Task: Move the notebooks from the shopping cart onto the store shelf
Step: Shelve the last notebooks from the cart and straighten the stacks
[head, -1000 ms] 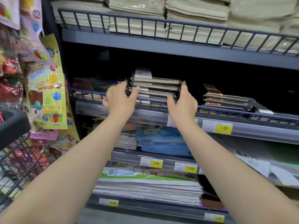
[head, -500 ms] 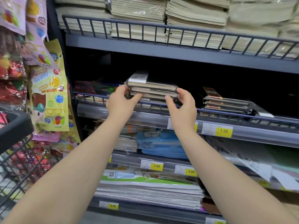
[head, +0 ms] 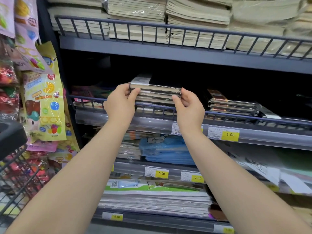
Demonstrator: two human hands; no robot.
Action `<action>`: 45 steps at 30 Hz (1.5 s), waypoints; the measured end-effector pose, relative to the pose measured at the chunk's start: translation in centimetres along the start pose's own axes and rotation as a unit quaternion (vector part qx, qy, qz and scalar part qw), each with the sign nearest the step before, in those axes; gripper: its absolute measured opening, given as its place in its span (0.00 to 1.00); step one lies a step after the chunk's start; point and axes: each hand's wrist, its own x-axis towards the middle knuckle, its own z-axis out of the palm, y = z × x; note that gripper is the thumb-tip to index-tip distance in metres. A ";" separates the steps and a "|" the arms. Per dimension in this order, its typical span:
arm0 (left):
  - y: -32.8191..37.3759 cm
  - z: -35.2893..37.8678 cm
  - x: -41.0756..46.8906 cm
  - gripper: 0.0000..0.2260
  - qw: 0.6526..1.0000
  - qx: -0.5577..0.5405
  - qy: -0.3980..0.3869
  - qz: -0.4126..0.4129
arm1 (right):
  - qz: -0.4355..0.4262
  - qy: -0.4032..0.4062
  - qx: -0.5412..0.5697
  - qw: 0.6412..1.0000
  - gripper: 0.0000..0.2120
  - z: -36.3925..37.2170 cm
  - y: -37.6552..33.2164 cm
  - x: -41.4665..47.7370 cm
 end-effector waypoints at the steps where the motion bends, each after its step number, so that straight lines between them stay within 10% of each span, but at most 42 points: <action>1: 0.2 -0.2 0.0 0.17 1.000 0.017 -0.013 -0.002 | -0.005 -0.003 -0.012 1.000 0.19 0.0 0.0 0.0; 7: 0.5 -1.8 -0.6 0.21 0.971 0.227 -0.048 0.061 | -0.061 -0.023 -0.144 0.988 0.21 -1.5 1.5 0.5; 17: -0.8 -1.1 -0.6 0.23 0.982 0.153 -0.086 0.067 | -0.182 0.007 -0.324 0.928 0.13 -1.2 3.2 0.3; 26: 2.5 -2.9 -0.1 0.31 0.967 0.062 -0.224 -0.107 | 0.105 -0.167 -0.185 0.963 0.24 -3.2 -2.0 0.3; 33: 5.2 -2.7 1.1 0.31 0.904 0.190 -0.340 -0.175 | 0.310 -0.254 -0.162 0.902 0.30 -2.3 -6.8 2.7; 45: 6.2 -2.9 1.2 0.31 0.887 0.212 -0.367 -0.182 | 0.343 -0.211 -0.087 0.911 0.30 -2.5 -6.9 0.9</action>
